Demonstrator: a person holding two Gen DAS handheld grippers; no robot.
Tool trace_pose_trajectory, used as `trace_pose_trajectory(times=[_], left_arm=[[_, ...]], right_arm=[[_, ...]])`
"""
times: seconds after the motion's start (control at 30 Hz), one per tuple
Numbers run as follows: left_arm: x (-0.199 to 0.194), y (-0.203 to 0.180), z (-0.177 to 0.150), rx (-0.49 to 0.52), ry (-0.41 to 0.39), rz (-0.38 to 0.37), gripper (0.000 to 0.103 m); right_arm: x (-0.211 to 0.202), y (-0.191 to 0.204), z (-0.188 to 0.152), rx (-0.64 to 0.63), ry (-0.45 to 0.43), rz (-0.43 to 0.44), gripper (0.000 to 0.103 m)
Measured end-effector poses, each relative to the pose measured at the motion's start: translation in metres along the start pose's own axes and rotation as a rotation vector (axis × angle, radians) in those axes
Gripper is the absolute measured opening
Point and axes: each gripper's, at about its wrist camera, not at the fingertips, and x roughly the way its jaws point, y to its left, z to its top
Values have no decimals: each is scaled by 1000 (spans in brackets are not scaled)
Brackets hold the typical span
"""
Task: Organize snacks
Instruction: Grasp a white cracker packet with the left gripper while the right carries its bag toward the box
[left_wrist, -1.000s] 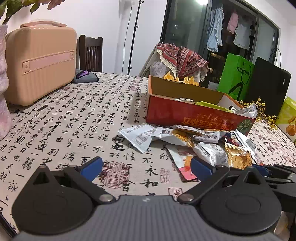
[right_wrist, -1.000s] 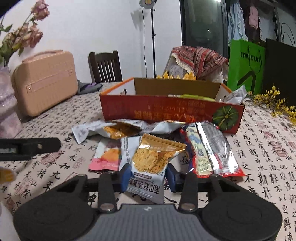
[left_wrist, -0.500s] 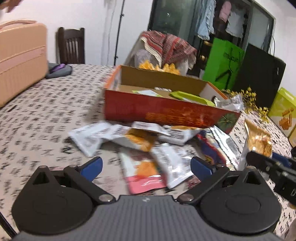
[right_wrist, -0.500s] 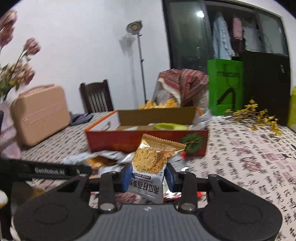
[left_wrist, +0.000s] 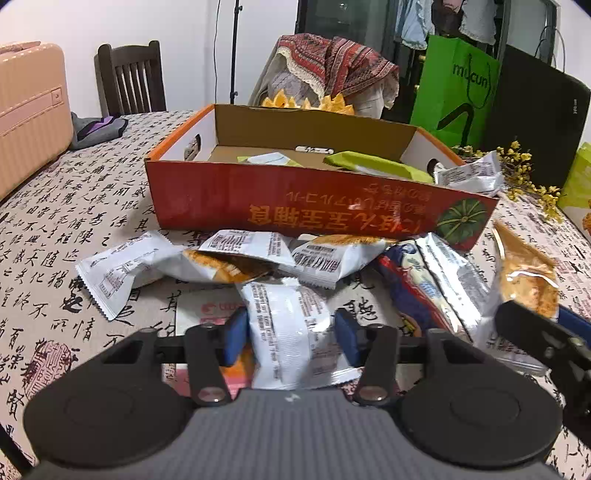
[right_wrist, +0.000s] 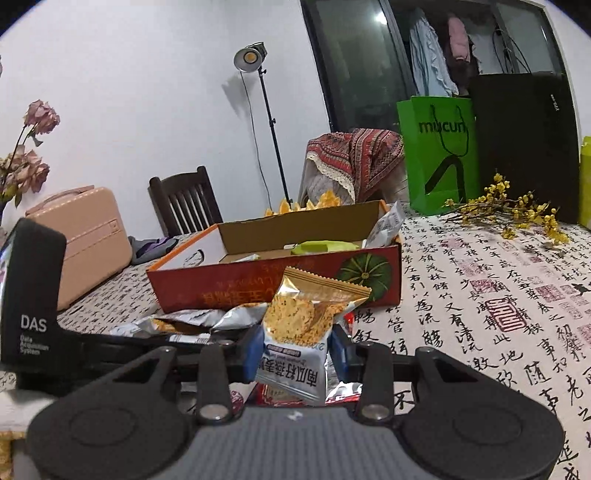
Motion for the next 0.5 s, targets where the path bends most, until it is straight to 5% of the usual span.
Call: trace_pose_trajectory(times=[0.5], left_arm=[[-70, 17, -6, -5, -132, -89, 47]], right_arm=[[-24, 17, 5, -26, -48, 25, 38]])
